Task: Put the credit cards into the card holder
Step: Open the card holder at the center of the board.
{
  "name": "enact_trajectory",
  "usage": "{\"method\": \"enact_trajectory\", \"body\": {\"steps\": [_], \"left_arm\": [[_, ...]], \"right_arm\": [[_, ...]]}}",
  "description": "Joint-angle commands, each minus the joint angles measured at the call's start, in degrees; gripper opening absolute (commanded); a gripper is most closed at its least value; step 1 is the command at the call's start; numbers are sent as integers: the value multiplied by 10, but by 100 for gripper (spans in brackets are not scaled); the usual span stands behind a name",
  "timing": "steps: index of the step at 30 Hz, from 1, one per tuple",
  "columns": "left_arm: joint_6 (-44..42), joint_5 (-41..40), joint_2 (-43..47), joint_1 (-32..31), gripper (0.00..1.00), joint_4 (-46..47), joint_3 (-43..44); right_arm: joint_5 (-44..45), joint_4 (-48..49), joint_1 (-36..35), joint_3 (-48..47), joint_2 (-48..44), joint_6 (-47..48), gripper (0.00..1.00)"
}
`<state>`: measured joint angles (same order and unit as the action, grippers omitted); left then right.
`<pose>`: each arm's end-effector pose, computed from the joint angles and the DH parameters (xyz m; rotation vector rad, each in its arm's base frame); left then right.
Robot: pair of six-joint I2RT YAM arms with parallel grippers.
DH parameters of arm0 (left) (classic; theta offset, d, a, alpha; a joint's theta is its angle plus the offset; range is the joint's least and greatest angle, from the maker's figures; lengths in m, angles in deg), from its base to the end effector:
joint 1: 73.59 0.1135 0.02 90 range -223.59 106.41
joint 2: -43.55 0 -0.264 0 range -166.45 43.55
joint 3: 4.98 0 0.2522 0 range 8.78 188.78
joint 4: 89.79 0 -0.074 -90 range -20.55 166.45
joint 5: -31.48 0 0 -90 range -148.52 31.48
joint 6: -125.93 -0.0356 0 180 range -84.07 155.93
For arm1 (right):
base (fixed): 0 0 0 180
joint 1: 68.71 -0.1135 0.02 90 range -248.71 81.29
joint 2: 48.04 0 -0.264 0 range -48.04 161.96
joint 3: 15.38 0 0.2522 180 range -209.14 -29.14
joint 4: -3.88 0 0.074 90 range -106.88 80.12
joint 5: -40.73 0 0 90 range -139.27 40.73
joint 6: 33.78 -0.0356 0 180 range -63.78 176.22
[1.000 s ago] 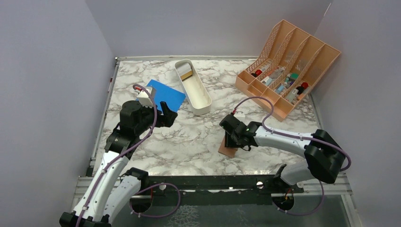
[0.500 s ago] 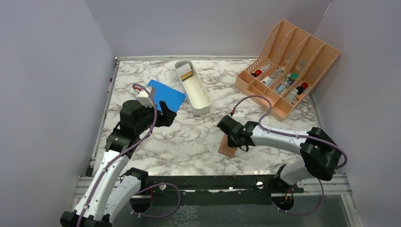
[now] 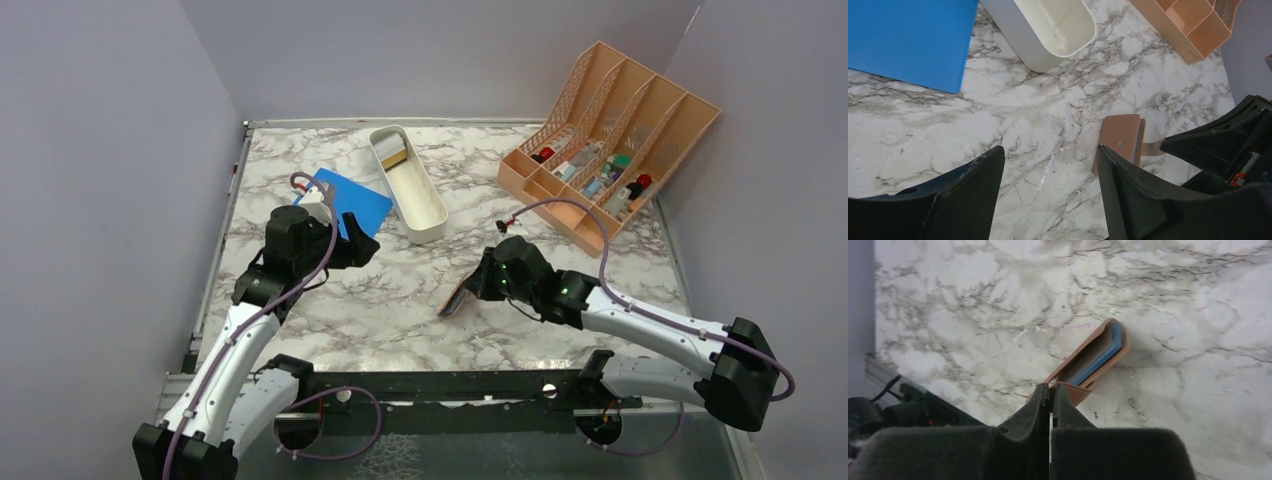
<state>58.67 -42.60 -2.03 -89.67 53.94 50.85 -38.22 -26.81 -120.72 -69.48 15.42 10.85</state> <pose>0.1709 -0.0594 0.2995 0.0603 2.0785 -0.7032 0.1496 0.1804 0.2386 -0.0303 2.3473 0.6707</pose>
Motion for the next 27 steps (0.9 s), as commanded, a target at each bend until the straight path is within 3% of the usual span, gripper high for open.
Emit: {"method": "enact_trajectory", "body": {"steps": [1,5,13,20,27], "left_arm": [[45,89,-40,3,70,20,-12],[59,121,-71,3,69,42,-26],[77,178,-114,0,70,87,-57],[96,213,-122,-31,75,149,-70],[111,215,-137,-37,75,188,-98]], "right_arm": [[-97,131,1,34,-8,-30,1],[-122,190,1,45,14,-42,1],[-41,98,1,86,0,-34,1],[-110,154,1,65,-51,-33,1],[-144,232,1,65,8,-27,1]]}}
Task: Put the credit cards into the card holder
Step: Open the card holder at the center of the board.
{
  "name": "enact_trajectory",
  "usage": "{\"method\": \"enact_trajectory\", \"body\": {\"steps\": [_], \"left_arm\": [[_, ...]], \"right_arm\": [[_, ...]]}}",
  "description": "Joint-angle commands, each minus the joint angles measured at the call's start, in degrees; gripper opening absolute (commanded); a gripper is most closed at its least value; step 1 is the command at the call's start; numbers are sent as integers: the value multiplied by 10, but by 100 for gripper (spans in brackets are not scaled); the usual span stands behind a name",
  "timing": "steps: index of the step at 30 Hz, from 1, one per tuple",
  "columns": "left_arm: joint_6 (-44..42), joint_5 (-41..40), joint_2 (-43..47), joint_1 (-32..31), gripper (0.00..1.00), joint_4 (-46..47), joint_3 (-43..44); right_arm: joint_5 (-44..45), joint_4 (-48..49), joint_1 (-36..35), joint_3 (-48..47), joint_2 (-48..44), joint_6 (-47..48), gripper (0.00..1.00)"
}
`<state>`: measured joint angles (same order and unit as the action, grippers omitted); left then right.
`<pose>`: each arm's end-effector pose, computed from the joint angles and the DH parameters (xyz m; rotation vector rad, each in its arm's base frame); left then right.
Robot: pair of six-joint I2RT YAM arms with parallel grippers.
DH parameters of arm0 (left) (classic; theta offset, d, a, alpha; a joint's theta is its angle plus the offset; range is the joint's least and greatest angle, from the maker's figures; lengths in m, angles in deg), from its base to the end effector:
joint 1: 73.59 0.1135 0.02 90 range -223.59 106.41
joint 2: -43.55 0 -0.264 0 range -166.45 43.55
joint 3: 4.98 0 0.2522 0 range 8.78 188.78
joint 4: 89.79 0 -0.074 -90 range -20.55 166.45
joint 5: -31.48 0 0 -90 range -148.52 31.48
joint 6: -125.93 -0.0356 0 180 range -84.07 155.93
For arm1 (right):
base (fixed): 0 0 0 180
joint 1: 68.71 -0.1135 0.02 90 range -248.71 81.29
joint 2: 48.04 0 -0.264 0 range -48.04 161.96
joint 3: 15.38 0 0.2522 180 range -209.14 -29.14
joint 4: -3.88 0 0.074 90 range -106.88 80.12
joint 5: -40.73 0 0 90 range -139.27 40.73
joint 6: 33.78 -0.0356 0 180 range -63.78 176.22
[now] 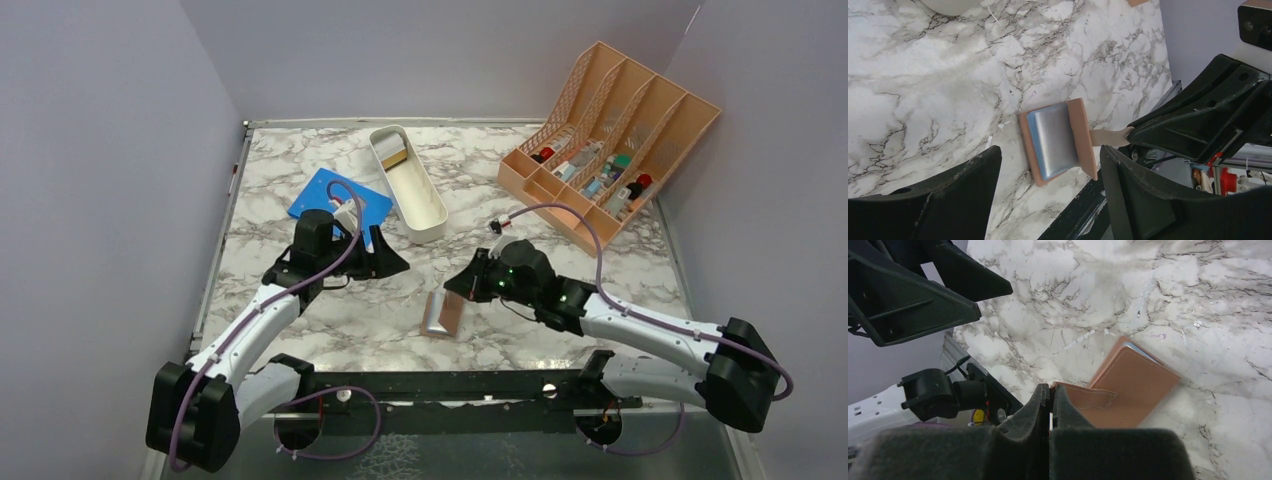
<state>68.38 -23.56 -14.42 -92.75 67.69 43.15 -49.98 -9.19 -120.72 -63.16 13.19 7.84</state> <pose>0.1970 -0.0900 0.2390 0.1251 2.2486 -1.1606 0.1451 0.1865 0.2373 -0.0789 2.2200 1.0644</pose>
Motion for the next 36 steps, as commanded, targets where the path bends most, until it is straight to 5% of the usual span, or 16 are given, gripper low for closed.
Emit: {"method": "enact_trajectory", "body": {"steps": [1,6,14,23,36], "left_arm": [[17,24,-18,-11,75,59,-26],[28,11,-48,-38,75,72,-40],[40,-31,-63,-82,72,85,-53],[70,-44,-111,-132,76,148,-63],[78,-79,-168,-181,77,204,-72]], "right_arm": [[-27,66,1,11,36,1,1],[-11,68,1,52,13,-17,1],[126,-124,1,71,-76,-20,1],[175,-223,1,84,-93,-64,1],[170,-221,1,104,-125,-77,1]]}}
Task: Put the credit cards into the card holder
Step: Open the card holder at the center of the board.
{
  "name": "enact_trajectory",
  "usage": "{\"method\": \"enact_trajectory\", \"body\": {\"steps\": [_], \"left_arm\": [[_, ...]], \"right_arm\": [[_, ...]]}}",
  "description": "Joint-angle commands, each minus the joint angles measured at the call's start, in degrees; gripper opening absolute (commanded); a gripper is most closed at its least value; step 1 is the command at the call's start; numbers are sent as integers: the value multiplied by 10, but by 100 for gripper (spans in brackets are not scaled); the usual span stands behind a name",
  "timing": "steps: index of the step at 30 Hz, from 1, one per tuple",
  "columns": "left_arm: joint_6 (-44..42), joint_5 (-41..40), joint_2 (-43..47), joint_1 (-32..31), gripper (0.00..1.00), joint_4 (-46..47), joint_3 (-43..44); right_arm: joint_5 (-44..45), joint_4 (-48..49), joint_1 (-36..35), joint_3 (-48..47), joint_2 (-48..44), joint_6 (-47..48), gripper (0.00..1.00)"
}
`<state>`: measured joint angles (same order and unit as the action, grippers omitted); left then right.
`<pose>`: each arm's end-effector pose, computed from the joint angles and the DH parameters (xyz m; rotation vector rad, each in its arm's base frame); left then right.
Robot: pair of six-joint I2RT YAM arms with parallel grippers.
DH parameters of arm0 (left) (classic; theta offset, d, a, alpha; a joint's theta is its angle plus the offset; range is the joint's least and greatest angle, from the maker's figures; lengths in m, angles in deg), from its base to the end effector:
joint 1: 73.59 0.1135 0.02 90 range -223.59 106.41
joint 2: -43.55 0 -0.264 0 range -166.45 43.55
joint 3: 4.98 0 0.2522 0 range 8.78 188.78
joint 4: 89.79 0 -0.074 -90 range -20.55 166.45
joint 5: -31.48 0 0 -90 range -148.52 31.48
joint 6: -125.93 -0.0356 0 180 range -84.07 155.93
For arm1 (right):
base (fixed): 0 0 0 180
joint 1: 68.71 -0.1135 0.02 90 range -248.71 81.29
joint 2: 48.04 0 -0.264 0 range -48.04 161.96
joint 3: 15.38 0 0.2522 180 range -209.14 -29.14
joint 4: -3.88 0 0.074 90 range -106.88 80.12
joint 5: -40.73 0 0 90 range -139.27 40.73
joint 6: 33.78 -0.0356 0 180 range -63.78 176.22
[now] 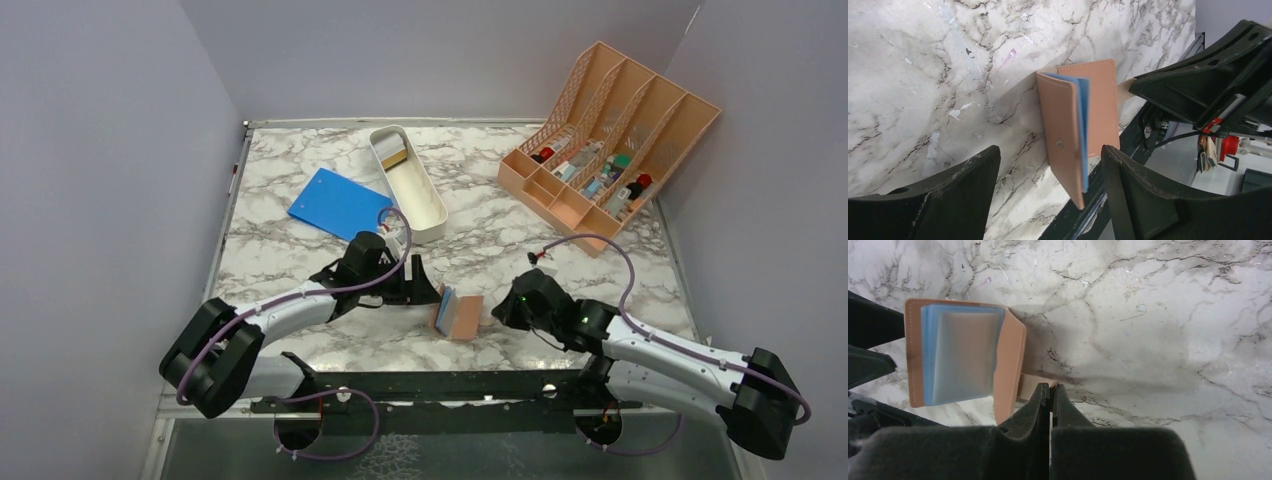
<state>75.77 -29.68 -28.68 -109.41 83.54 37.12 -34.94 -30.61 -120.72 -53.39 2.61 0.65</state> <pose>0.1860 -0.1554 0.1753 0.2259 2.4224 -1.2312 0.1131 0.1305 0.1829 0.1963 2.4371 0.5922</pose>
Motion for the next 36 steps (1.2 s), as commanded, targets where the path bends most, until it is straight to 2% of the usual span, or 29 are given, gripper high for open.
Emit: {"method": "enact_trajectory", "body": {"steps": [1,6,10,20,27,36], "left_arm": [[4,-15,-34,-18,76,53,-11],[2,-9,-54,-48,76,80,-2],[1,-10,-55,-62,77,81,10],[6,-27,2,-65,83,79,-12],[3,-31,6,-65,83,71,-23],[-8,-35,-6,-65,83,58,-24]], "right_arm": [[18,-6,1,6,-23,-5,1],[-6,14,1,7,-35,5,1],[-62,55,1,0,-48,13,1],[-153,170,1,-25,-10,16,1],[-155,209,1,-33,18,22,1],[-129,179,1,-38,22,39,1]]}}
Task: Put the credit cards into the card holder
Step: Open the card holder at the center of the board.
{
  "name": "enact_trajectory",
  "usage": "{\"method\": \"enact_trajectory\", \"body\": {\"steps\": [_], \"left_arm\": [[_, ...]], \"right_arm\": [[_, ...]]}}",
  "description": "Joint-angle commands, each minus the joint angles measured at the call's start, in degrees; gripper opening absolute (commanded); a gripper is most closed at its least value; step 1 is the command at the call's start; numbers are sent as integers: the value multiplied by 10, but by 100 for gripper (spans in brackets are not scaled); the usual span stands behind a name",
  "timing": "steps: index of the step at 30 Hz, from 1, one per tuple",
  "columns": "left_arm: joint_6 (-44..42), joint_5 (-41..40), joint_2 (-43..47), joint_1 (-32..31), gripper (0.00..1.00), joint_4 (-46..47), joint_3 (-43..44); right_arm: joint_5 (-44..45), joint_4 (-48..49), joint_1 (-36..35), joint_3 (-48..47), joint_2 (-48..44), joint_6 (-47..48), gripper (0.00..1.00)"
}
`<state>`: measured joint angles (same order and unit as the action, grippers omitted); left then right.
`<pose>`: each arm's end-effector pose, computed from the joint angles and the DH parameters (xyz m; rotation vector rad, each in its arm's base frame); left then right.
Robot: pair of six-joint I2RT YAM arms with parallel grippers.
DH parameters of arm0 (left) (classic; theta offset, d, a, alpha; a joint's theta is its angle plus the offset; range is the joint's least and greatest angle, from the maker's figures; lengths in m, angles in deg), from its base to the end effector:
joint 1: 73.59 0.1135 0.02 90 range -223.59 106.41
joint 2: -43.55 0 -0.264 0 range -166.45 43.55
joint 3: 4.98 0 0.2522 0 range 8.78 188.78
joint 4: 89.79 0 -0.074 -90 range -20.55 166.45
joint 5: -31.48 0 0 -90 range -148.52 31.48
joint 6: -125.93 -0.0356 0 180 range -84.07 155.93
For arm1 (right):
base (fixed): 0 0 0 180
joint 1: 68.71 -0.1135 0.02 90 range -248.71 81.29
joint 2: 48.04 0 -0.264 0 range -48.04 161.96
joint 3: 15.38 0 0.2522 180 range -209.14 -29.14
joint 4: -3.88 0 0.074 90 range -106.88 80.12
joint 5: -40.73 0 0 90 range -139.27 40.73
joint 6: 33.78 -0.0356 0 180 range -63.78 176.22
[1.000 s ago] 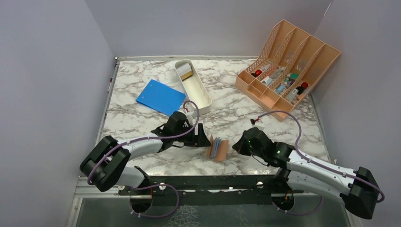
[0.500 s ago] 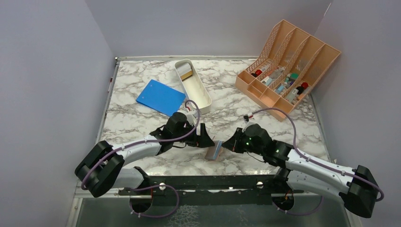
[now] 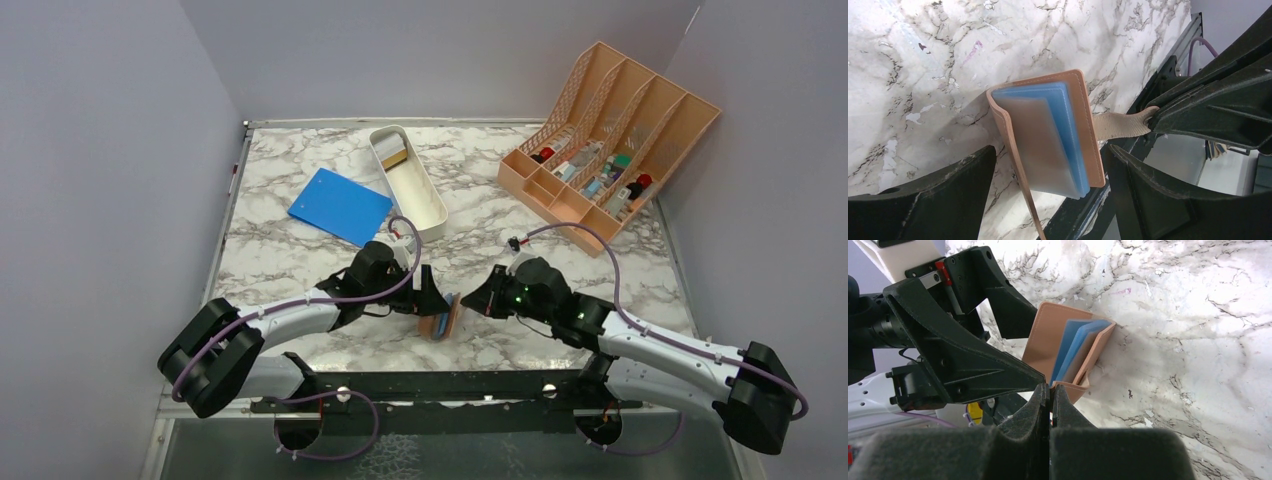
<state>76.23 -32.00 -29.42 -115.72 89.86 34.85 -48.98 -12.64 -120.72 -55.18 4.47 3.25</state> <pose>0.1689 -0.1742 0.1696 0.3393 2.3743 -1.2644 0.1239 0.1583 0.2140 0.0225 2.2787 1.0564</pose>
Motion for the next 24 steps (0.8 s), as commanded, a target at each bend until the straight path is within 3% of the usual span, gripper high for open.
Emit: {"method": "enact_trajectory", "body": {"steps": [1,24], "left_arm": [[-13,-12,1,-1,83,-5,-1],[-28,-38,11,-1,81,-38,20]], "right_arm": [[10,2,1,-20,2,12,1],[3,-2,1,-41,16,20,1]]}}
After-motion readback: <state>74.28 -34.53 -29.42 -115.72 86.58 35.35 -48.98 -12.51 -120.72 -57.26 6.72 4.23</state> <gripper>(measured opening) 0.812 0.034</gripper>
